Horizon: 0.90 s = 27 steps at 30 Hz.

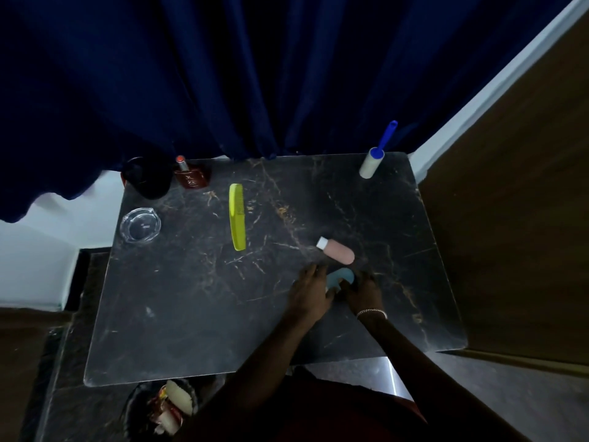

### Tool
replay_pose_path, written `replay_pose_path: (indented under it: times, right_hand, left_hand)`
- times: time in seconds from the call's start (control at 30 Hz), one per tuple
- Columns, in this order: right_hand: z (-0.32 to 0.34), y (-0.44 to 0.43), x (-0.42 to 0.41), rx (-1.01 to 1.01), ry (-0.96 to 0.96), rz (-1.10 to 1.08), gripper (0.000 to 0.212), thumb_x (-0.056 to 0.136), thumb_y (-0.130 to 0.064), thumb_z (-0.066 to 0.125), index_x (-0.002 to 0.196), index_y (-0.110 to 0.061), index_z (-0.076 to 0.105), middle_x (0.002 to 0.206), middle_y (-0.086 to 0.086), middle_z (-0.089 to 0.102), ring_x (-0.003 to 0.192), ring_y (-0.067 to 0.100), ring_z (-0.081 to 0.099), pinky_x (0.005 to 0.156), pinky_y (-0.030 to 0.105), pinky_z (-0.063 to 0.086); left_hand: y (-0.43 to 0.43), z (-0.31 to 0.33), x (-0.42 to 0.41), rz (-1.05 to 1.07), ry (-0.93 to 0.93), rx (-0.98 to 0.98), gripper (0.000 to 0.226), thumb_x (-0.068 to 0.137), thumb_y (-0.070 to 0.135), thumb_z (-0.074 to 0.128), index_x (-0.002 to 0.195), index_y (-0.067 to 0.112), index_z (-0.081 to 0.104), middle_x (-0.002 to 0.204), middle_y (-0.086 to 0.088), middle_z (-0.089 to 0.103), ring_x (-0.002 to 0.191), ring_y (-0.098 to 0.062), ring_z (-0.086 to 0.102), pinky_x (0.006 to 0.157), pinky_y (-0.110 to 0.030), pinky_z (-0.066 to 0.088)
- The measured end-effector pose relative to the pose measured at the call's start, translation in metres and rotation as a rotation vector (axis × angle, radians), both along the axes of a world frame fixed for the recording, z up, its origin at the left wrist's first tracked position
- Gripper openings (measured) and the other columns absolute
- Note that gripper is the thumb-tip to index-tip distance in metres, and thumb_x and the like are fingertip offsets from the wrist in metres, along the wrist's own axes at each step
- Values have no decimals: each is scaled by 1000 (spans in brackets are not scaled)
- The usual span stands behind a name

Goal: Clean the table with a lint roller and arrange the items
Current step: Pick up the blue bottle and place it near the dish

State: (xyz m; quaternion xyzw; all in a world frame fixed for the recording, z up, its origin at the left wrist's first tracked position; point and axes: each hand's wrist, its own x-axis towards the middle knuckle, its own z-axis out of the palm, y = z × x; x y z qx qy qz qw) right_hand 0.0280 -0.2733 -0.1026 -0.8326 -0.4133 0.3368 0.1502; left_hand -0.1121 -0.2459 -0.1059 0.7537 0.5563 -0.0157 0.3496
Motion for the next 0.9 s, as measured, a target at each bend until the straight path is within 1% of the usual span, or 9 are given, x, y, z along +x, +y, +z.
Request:
replay_pose_path:
  times: [0.2,0.27,0.37,0.5,0.6,0.67,0.73,0.77,0.9]
  right_hand:
    - [-1,4,12,-78,83,25,49,91,-33,68,128,-3,61,127,16,65,118,29,61,102,34,47]
    - [-1,7,13,-92,120,-3,49,90,-33,69,126,-1,61,124,16,65,114,29,63,97,31,49]
    - [-2,8,13,-87,122,-15,48,89,-31,70,125,0,61,125,16,64,114,29,63,97,33,48]
    - [-2,6,9,-45,177,-41,45,88,-27,73,120,3,62,114,18,66,106,34,66,95,42,52]
    - [3,4,3,31,352,-195,39,86,-10,75,116,9,60,106,24,69,92,42,72,80,52,59]
    - [9,6,-3,61,420,-235,36,83,-5,77,113,8,61,105,28,70,79,35,74,66,43,63]
    - [12,11,-12,72,474,-218,31,82,-3,77,109,5,64,99,26,71,58,12,72,49,24,58]
    - [14,15,-19,74,506,-212,30,82,-2,77,108,4,64,97,25,71,52,5,70,46,20,55]
    - [21,33,-54,48,590,-179,30,81,-1,78,107,7,67,98,27,72,50,4,68,46,15,52]
  left_hand:
    - [-8,-4,22,55,-13,-93,63,98,14,63,156,17,40,160,-8,38,145,-31,39,117,-43,41]
    - [-8,-6,23,71,-35,-88,59,99,12,62,154,16,43,157,-9,41,142,-30,41,117,-42,41]
    - [-7,-6,24,116,-79,-96,54,98,13,63,150,14,47,153,-10,46,140,-30,45,117,-42,42]
    - [-9,-8,17,175,-148,-103,56,94,14,71,146,14,52,150,-9,49,138,-28,49,116,-40,44]
    - [-12,-9,4,236,-227,-95,56,90,15,75,142,15,56,147,-7,50,135,-25,51,113,-38,46]
    - [-11,-8,-8,284,-278,-83,55,88,14,76,140,16,58,146,-5,51,132,-23,53,112,-35,47]
    - [-9,-6,-22,331,-339,-59,55,86,12,78,138,15,60,142,-6,54,128,-23,56,110,-34,48]
    - [-7,-5,-30,358,-366,-48,55,85,12,79,136,14,60,139,-7,57,125,-24,59,108,-36,50]
    - [5,3,-63,446,-442,-20,50,84,11,80,131,13,61,128,-7,63,113,-24,65,98,-43,55]
